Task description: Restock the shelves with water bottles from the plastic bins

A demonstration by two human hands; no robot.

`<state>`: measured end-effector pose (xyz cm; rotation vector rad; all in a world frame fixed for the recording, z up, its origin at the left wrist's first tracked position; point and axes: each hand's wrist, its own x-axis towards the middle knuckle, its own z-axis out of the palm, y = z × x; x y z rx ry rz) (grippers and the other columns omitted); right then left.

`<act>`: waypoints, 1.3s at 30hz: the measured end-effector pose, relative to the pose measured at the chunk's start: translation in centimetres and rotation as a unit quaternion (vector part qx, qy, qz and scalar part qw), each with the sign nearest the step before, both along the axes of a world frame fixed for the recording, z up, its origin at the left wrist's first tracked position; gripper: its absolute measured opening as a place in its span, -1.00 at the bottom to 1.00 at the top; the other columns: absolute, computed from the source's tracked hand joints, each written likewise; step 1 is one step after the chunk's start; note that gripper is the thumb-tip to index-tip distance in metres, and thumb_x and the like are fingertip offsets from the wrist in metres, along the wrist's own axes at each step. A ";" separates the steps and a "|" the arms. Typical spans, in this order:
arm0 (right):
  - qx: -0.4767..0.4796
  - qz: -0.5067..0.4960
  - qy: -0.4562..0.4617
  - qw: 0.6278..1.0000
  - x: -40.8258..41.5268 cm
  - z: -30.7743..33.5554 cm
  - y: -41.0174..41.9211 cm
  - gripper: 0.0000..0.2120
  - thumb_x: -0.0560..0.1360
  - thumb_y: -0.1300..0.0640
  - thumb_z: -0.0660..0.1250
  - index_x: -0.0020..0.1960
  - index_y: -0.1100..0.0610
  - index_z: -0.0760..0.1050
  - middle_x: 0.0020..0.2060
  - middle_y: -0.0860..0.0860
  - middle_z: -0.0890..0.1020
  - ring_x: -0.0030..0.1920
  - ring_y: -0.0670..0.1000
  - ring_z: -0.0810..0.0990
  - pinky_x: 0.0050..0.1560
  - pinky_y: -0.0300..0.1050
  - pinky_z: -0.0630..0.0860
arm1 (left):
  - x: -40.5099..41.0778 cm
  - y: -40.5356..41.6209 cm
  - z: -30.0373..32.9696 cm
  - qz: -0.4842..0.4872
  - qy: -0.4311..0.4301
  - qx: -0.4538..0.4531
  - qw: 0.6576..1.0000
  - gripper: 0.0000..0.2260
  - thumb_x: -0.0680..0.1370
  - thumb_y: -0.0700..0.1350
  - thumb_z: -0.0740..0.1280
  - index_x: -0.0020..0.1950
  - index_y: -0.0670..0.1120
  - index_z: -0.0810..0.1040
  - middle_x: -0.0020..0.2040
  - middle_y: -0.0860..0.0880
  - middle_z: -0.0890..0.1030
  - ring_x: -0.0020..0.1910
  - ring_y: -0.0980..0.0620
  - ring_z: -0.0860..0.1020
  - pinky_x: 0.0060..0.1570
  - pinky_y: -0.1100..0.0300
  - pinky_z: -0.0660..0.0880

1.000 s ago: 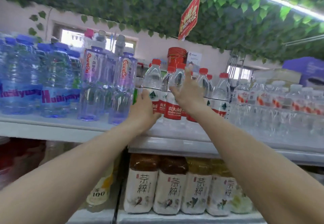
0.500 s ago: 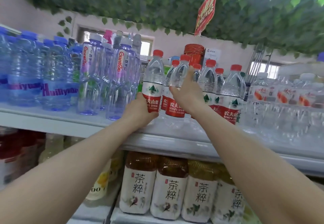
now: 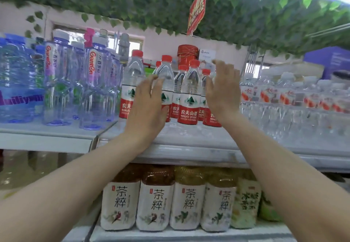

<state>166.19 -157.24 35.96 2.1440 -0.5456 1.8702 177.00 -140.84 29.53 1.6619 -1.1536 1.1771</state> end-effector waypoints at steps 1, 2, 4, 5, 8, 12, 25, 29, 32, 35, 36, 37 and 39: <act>0.047 -0.017 0.012 0.999 -0.9 0.1 -1.1 -0.59 0.59 0.09 0.26 0.40 0.11 0.28 0.24 0.13 0.45 0.20 0.15 0.42 0.14 0.00 0.42 | -1.3 -1.1 0.2 -0.022 0.015 0.009 1.000 -0.35 0.52 -0.13 0.41 0.52 -0.14 0.17 0.45 -0.14 0.28 0.44 -0.09 0.25 0.41 0.10 0.22; 0.104 -0.018 0.032 0.994 -1.5 0.0 -1.9 -0.52 0.58 0.02 0.28 0.43 0.10 0.22 0.27 0.15 0.43 0.23 0.17 0.42 0.14 0.02 0.42 | -2.2 -2.4 0.3 -0.047 0.046 0.025 0.998 -0.35 0.54 -0.09 0.39 0.54 -0.12 0.15 0.46 -0.11 0.28 0.44 -0.07 0.27 0.40 0.13 0.23; 0.197 -0.009 0.085 0.977 -2.3 -0.8 -3.0 -0.32 0.54 -0.13 0.32 0.50 0.06 0.07 0.31 0.16 0.44 0.24 0.21 0.48 0.12 0.10 0.47 | -3.2 -4.9 0.2 -0.069 0.111 0.073 0.989 -0.33 0.55 -0.01 0.37 0.55 -0.13 0.12 0.45 -0.11 0.33 0.41 -0.08 0.34 0.35 0.09 0.31; 0.226 -0.008 0.110 0.968 -2.4 -1.3 -3.3 -0.23 0.52 -0.17 0.34 0.53 0.04 -0.01 0.32 0.16 0.47 0.23 0.23 0.52 0.12 0.13 0.50 | -3.3 -5.9 0.1 -0.062 0.134 0.093 0.985 -0.32 0.54 0.02 0.38 0.53 -0.14 0.13 0.43 -0.11 0.37 0.38 -0.10 0.39 0.29 0.06 0.38; 0.250 0.007 0.138 0.958 -2.1 -2.6 -4.2 -0.13 0.51 -0.17 0.35 0.56 0.00 -0.15 0.15 0.12 0.61 0.04 0.20 0.63 0.04 0.14 0.58 | -3.2 -7.7 -0.5 -0.029 0.199 0.138 0.970 -0.30 0.52 0.08 0.40 0.50 -0.16 0.13 0.25 -0.10 0.53 0.17 -0.11 0.53 0.04 0.09 0.44; 0.233 0.026 0.130 0.963 -2.0 -2.4 -4.4 -0.19 0.53 -0.10 0.35 0.55 0.02 -0.09 0.01 0.11 0.63 -0.06 0.19 0.63 -0.04 0.09 0.57 | -2.6 -8.5 -0.7 -0.009 0.267 0.179 0.947 -0.30 0.47 0.11 0.44 0.44 -0.18 0.22 0.16 -0.09 0.58 0.15 -0.14 0.54 0.12 0.05 0.44; 0.235 0.018 0.151 0.960 -3.1 -2.2 -4.5 -0.21 0.55 -0.10 0.32 0.55 -0.01 -0.13 -0.19 0.07 0.60 -0.13 0.17 0.61 -0.03 0.13 0.59 | -2.0 -8.4 -0.7 -0.010 0.259 0.180 0.949 -0.56 0.44 0.10 0.45 0.18 -0.07 0.41 0.07 -0.04 0.59 0.07 -0.09 0.54 0.03 0.09 0.44; 0.224 0.026 0.152 0.962 -3.1 -2.4 -5.0 -0.20 0.55 -0.13 0.31 0.55 -0.04 -0.15 -0.19 0.05 0.59 -0.19 0.13 0.60 -0.10 0.08 0.58 | -2.4 -8.2 -0.6 -0.002 0.261 0.198 0.945 -0.55 0.46 0.10 0.44 0.22 -0.08 0.40 0.08 -0.04 0.59 0.07 -0.09 0.55 0.05 0.08 0.45; 0.220 0.022 0.164 0.961 -3.6 -3.0 -5.2 -0.25 0.57 -0.11 0.28 0.55 -0.03 -0.14 -0.11 0.07 0.61 -0.17 0.15 0.59 -0.16 0.03 0.53 | -2.7 -7.4 -0.3 0.018 0.239 0.211 0.947 -0.61 0.49 0.10 0.41 0.16 -0.10 0.40 0.02 -0.03 0.59 0.02 -0.09 0.56 -0.04 0.10 0.44; 0.201 0.013 0.188 0.961 -5.4 -3.7 -4.1 -0.37 0.60 -0.02 0.23 0.54 0.01 -0.03 0.13 0.13 0.54 0.01 0.19 0.56 -0.08 0.06 0.50 | -3.5 -5.6 0.1 0.031 0.177 0.198 0.964 -0.55 0.53 0.06 0.38 0.33 -0.10 0.39 0.17 -0.06 0.57 0.14 -0.09 0.55 0.05 0.07 0.46; 0.173 0.005 0.204 0.964 -6.2 -4.2 -3.3 -0.41 0.61 -0.01 0.21 0.53 0.04 0.02 0.21 0.14 0.50 0.11 0.19 0.53 0.02 0.09 0.49 | -4.3 -4.5 0.2 0.034 0.156 0.200 0.967 -0.51 0.54 0.04 0.37 0.40 -0.11 0.35 0.26 -0.08 0.52 0.20 -0.09 0.52 0.12 0.07 0.44; 0.139 -0.007 0.224 0.965 -7.1 -4.7 -2.4 -0.45 0.62 0.00 0.21 0.53 0.07 0.08 0.29 0.14 0.46 0.22 0.18 0.48 0.12 0.11 0.47 | -4.9 -3.5 0.2 0.039 0.121 0.198 0.972 -0.47 0.55 0.03 0.37 0.45 -0.11 0.31 0.32 -0.09 0.47 0.25 -0.09 0.48 0.18 0.07 0.42; 0.066 -0.003 0.257 0.964 -9.1 -5.6 -0.4 -0.50 0.63 0.01 0.21 0.51 0.09 0.17 0.38 0.09 0.39 0.35 0.12 0.38 0.27 0.05 0.40 | -6.2 -1.0 0.2 0.035 0.045 0.195 0.979 -0.45 0.54 0.01 0.37 0.47 -0.09 0.29 0.36 -0.08 0.43 0.29 -0.07 0.45 0.24 0.10 0.39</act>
